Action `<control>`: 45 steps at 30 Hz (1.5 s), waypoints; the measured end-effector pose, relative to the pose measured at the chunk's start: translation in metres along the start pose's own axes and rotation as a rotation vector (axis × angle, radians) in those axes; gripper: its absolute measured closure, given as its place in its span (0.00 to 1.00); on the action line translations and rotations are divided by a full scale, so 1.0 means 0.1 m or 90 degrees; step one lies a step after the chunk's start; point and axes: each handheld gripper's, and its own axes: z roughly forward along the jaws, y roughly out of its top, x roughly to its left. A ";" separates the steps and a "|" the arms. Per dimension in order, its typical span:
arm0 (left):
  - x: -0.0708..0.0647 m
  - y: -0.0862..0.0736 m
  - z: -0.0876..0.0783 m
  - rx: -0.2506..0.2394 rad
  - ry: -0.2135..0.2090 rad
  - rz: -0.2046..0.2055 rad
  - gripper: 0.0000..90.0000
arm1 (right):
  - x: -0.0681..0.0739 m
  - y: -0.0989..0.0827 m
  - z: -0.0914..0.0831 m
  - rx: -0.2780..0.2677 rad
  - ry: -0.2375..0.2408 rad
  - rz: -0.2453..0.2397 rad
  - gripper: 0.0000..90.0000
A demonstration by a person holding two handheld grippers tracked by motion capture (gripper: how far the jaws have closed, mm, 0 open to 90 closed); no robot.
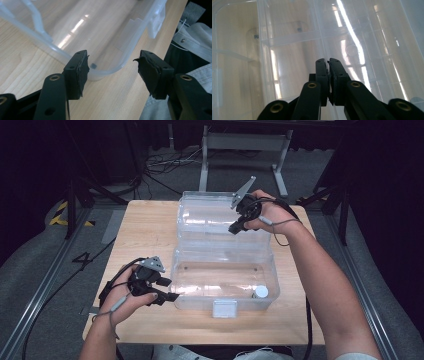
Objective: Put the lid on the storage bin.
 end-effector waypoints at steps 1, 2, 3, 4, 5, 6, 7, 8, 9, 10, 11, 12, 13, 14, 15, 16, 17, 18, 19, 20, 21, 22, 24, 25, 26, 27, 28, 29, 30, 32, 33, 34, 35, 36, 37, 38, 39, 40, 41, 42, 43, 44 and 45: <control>-0.01 0.01 0.00 -0.001 -0.002 0.003 0.46 | 0.00 0.00 0.00 0.003 -0.001 -0.001 0.96; -0.02 0.02 0.01 -0.001 -0.006 0.005 0.48 | 0.01 0.00 0.00 0.005 -0.003 0.000 0.96; -0.04 0.03 0.02 0.001 -0.009 0.009 0.47 | 0.01 0.01 0.00 0.002 -0.002 -0.002 0.96; -0.05 0.04 0.03 0.004 -0.008 0.012 0.47 | 0.02 0.01 0.01 0.001 -0.002 -0.002 0.95; -0.07 0.05 0.05 0.007 -0.008 0.016 0.48 | 0.02 0.01 0.01 0.002 -0.004 -0.002 0.95; -0.08 0.06 0.06 0.011 -0.011 0.021 0.48 | 0.02 0.01 0.01 0.001 -0.005 -0.004 0.95; -0.10 0.08 0.08 0.013 -0.012 0.024 0.48 | 0.02 0.01 0.01 0.000 -0.004 0.000 0.95; -0.12 0.09 0.09 0.016 -0.015 0.030 0.48 | 0.02 0.01 0.01 -0.003 -0.004 -0.002 0.95; -0.12 0.09 0.09 0.016 -0.015 0.030 0.48 | 0.02 0.01 0.01 -0.003 -0.004 -0.002 0.95; -0.14 0.12 0.13 0.025 -0.020 0.041 0.48 | 0.02 0.01 0.01 -0.004 -0.005 -0.001 0.95; -0.15 0.14 0.16 0.026 -0.022 0.043 0.49 | 0.03 0.01 0.01 -0.003 -0.007 -0.002 0.95; -0.15 0.16 0.19 0.029 -0.024 0.049 0.49 | 0.03 0.01 0.01 -0.005 -0.006 -0.001 0.95; -0.16 0.17 0.22 0.036 -0.026 0.055 0.49 | 0.03 0.01 0.01 -0.005 -0.007 -0.001 0.95; -0.16 0.19 0.24 0.040 -0.027 0.060 0.49 | 0.03 0.01 0.01 -0.004 -0.008 -0.002 0.95; -0.17 0.20 0.27 0.047 -0.029 0.064 0.50 | 0.03 0.01 0.01 -0.004 -0.009 -0.001 0.95; -0.17 0.22 0.30 0.049 -0.032 0.068 0.52 | 0.03 0.01 0.01 -0.005 -0.008 -0.001 0.95; -0.18 0.23 0.33 0.051 -0.039 0.072 0.54 | 0.03 0.00 0.01 -0.006 -0.008 -0.001 0.95; -0.18 0.25 0.37 0.055 -0.043 0.077 0.54 | 0.03 0.00 0.02 -0.007 -0.008 -0.003 0.95; -0.18 0.26 0.40 0.059 -0.044 0.081 0.56 | 0.03 0.00 0.02 -0.008 -0.009 -0.003 0.95; -0.18 0.27 0.43 0.063 -0.044 0.085 0.57 | 0.03 0.00 0.02 -0.009 -0.009 -0.004 0.95; -0.18 0.28 0.45 0.071 -0.045 0.087 0.59 | 0.03 0.00 0.02 -0.010 -0.009 -0.004 0.95; -0.19 0.29 0.48 0.074 -0.048 0.093 0.60 | 0.03 0.00 0.02 -0.011 -0.009 -0.003 0.95; -0.20 0.31 0.53 0.089 -0.054 0.102 0.65 | 0.03 0.00 0.02 -0.011 -0.009 -0.004 0.95; -0.21 0.32 0.55 0.096 -0.058 0.110 0.68 | 0.03 0.00 0.02 -0.011 -0.010 -0.003 0.95; -0.23 0.33 0.57 0.103 -0.051 0.118 0.69 | 0.03 0.00 0.02 -0.011 -0.010 -0.003 0.95; -0.24 0.33 0.58 0.107 -0.047 0.120 0.70 | 0.03 0.00 0.02 -0.012 -0.009 -0.002 0.95; -0.24 0.34 0.59 0.110 -0.043 0.124 0.73 | 0.03 0.00 0.02 -0.012 -0.008 -0.001 0.95; -0.24 0.34 0.59 0.113 -0.038 0.123 0.75 | 0.03 0.00 0.02 -0.013 -0.008 0.002 0.95; -0.24 0.34 0.59 0.113 -0.038 0.123 0.77 | 0.03 0.00 0.02 -0.013 -0.008 0.002 0.95; -0.23 0.35 0.60 0.116 -0.031 0.127 0.79 | 0.03 -0.01 0.02 -0.012 -0.009 0.003 0.95; -0.23 0.35 0.60 0.118 -0.027 0.129 0.81 | 0.03 -0.01 0.02 -0.013 -0.009 0.003 0.95; -0.23 0.35 0.61 0.122 -0.024 0.131 0.82 | 0.03 -0.01 0.02 -0.012 -0.010 0.003 0.95; -0.23 0.35 0.62 0.126 -0.021 0.132 0.83 | 0.03 -0.01 0.02 -0.014 -0.009 0.005 0.95; -0.23 0.35 0.63 0.127 -0.015 0.140 0.84 | 0.03 -0.01 0.02 -0.014 -0.009 0.005 0.95; -0.23 0.35 0.64 0.132 -0.011 0.143 0.86 | 0.03 -0.01 0.02 -0.013 -0.009 0.007 0.95; -0.24 0.35 0.65 0.137 -0.007 0.147 0.86 | 0.03 -0.01 0.02 -0.013 -0.009 0.008 0.95; -0.24 0.35 0.65 0.137 -0.007 0.150 0.86 | 0.03 -0.01 0.02 -0.013 -0.010 0.009 0.95; -0.24 0.35 0.66 0.139 -0.007 0.151 0.86 | 0.03 -0.01 0.02 -0.013 -0.009 0.009 0.95; -0.23 0.35 0.67 0.140 -0.009 0.148 0.86 | 0.03 -0.01 0.02 -0.013 -0.009 0.011 0.95; -0.23 0.35 0.68 0.149 -0.009 0.148 0.86 | 0.03 -0.01 0.01 -0.012 -0.009 0.011 0.95; -0.23 0.35 0.70 0.157 -0.008 0.145 0.86 | 0.03 -0.01 0.01 -0.012 -0.010 0.010 0.95; -0.23 0.35 0.70 0.157 -0.008 0.145 0.86 | 0.03 -0.01 0.01 -0.012 -0.010 0.010 0.95; -0.23 0.36 0.75 0.181 0.004 0.147 0.86 | 0.03 -0.01 0.01 -0.011 -0.011 0.007 0.95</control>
